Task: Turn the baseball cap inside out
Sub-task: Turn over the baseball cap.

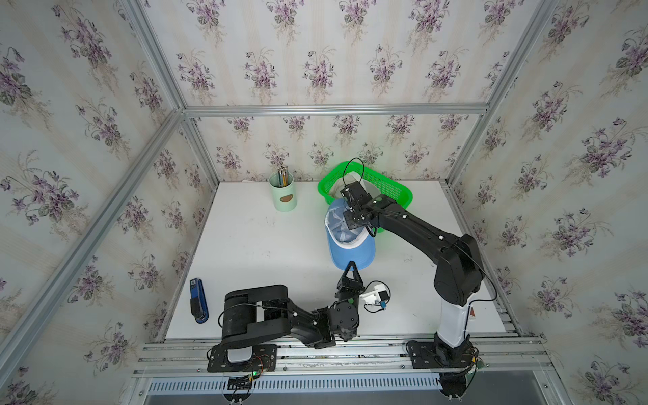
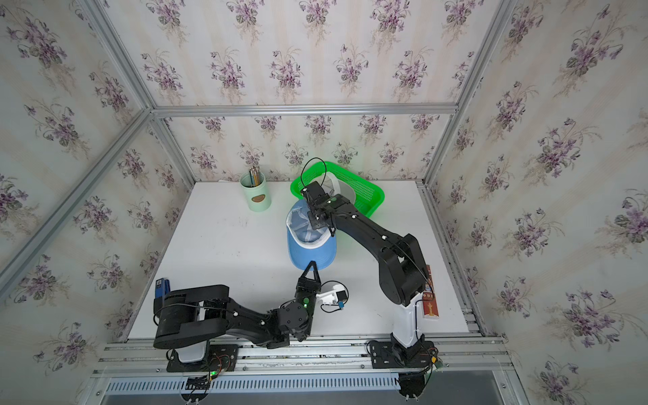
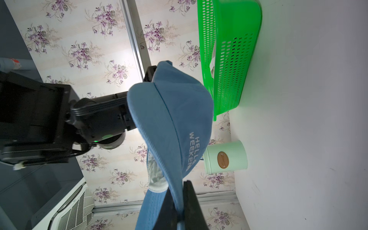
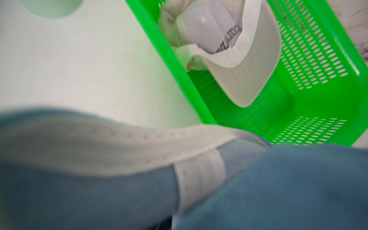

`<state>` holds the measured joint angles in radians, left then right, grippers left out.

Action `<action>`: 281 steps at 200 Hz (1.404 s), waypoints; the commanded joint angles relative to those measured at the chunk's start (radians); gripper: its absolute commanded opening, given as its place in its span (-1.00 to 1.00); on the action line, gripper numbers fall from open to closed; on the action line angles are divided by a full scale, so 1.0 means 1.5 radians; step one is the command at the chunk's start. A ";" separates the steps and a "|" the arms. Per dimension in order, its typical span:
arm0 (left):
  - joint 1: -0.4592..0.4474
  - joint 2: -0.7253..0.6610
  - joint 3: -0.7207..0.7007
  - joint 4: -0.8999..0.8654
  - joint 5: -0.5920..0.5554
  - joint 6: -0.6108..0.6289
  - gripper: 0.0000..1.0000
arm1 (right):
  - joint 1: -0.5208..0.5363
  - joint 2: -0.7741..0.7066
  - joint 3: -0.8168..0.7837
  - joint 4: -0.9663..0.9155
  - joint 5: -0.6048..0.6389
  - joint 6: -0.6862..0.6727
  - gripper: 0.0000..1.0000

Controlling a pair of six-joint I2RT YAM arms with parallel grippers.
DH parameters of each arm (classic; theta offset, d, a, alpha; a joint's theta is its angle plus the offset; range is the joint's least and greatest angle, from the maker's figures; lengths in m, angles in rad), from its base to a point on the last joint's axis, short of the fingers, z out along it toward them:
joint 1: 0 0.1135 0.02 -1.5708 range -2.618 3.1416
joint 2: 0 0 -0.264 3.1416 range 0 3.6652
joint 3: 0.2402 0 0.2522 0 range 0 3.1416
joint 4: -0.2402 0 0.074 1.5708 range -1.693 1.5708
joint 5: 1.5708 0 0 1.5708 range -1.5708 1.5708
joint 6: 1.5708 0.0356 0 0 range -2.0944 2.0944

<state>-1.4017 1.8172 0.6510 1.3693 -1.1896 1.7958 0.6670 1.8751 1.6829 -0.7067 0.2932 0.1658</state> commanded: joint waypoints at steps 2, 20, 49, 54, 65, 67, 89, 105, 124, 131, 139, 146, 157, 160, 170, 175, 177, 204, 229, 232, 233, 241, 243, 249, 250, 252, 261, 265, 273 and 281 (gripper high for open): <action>0.001 -0.004 -0.009 0.035 -0.012 -0.024 -1.00 | 0.001 -0.054 0.008 0.019 -0.034 0.013 -0.32; 0.006 -0.011 -0.012 0.035 -0.018 -0.023 -1.00 | 0.000 -0.090 0.008 0.005 -0.036 0.009 -0.28; 0.009 -0.005 -0.009 0.035 -0.017 -0.008 -1.00 | 0.000 -0.097 0.011 -0.030 -0.043 -0.003 -0.29; 0.010 -0.002 -0.007 0.035 -0.018 -0.007 -1.00 | 0.001 -0.097 0.009 -0.032 -0.047 -0.005 -0.30; 0.010 0.005 -0.004 0.035 -0.017 -0.003 -1.00 | 0.001 -0.095 0.005 -0.033 -0.055 -0.007 -0.31; 0.009 0.007 -0.002 0.035 -0.017 -0.003 -1.00 | 0.001 -0.095 0.005 -0.033 -0.055 -0.007 -0.32; 0.010 0.017 0.006 0.035 -0.013 0.001 -1.00 | 0.005 -0.091 0.000 -0.022 -0.056 -0.008 -0.32; 0.008 0.017 0.011 0.036 -0.010 0.003 -1.00 | 0.009 -0.083 0.001 -0.011 -0.050 -0.007 -0.34; 0.008 0.010 0.014 0.035 -0.011 0.007 -1.00 | 0.010 -0.056 0.012 -0.017 -0.030 -0.007 -0.36; 0.009 0.007 0.016 0.034 -0.010 0.008 -1.00 | 0.011 -0.047 0.012 -0.013 -0.030 -0.007 -0.36; 0.008 0.005 0.017 0.035 -0.009 0.011 -1.00 | 0.010 -0.036 0.011 -0.009 -0.025 -0.007 -0.36; 0.007 0.002 0.017 0.036 -0.008 0.011 -1.00 | 0.010 -0.026 0.012 -0.009 -0.014 -0.009 -0.37; 0.004 -0.002 0.017 0.035 -0.008 0.011 -1.00 | 0.008 -0.011 0.011 -0.008 0.018 -0.007 -0.41; 0.003 -0.004 0.017 0.035 -0.008 0.011 -1.00 | 0.007 -0.007 0.011 -0.007 0.025 -0.006 -0.42; 0.001 -0.008 0.017 0.035 -0.009 0.010 -1.00 | 0.001 0.000 0.009 -0.005 0.038 -0.004 -0.44; 0.001 -0.009 0.016 0.035 -0.010 0.010 -1.00 | -0.002 0.003 0.006 0.001 0.043 -0.004 -0.44; 0.001 -0.009 0.016 0.035 -0.010 0.010 -1.00 | -0.003 0.002 0.004 0.004 0.046 -0.004 -0.45; -0.003 -0.012 0.018 0.034 -0.010 0.007 -1.00 | -0.022 0.007 -0.007 0.042 0.046 -0.005 -0.43; -0.003 -0.015 0.020 0.035 -0.009 0.002 -1.00 | -0.032 0.011 -0.017 0.072 0.004 -0.012 -0.29; -0.003 -0.015 0.020 0.035 -0.009 0.002 -1.00 | -0.032 0.009 -0.018 0.077 -0.005 -0.013 -0.28; -0.003 -0.014 0.020 0.035 -0.009 0.001 -1.00 | -0.032 0.008 -0.019 0.078 -0.008 -0.012 -0.28; -0.003 -0.015 0.020 0.035 -0.010 -0.002 -1.00 | -0.033 0.003 -0.020 0.083 -0.031 -0.011 -0.26; -0.003 -0.014 0.019 0.035 -0.009 -0.004 -1.00 | -0.033 0.001 -0.020 0.084 -0.035 -0.009 -0.26; -0.002 -0.014 0.018 0.035 -0.009 -0.006 -1.00 | -0.032 -0.008 -0.021 0.085 -0.052 -0.006 -0.25; -0.002 -0.014 0.018 0.035 -0.009 -0.006 -1.00 | -0.032 -0.010 -0.021 0.085 -0.055 -0.005 -0.25; -0.002 -0.013 0.017 0.035 -0.010 -0.007 -1.00 | -0.031 -0.014 -0.021 0.085 -0.060 -0.002 -0.25; 0.001 -0.008 0.016 0.034 -0.011 -0.007 -1.00 | -0.028 -0.041 -0.027 0.091 -0.087 0.008 -0.23; 0.002 -0.003 0.015 0.034 -0.012 -0.006 -1.00 | -0.027 -0.057 -0.032 0.096 -0.096 0.013 -0.22; 0.008 0.005 0.015 0.034 -0.014 -0.005 -1.00 | -0.024 -0.092 -0.045 0.107 -0.120 0.024 -0.20; 0.014 0.014 0.017 0.034 -0.018 -0.005 -1.00 | -0.024 -0.128 -0.056 0.114 -0.141 0.038 -0.17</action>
<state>-1.3979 1.8137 0.6735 1.3766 -1.1942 1.8027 0.6239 1.8027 1.6253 -0.6201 0.1894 0.1680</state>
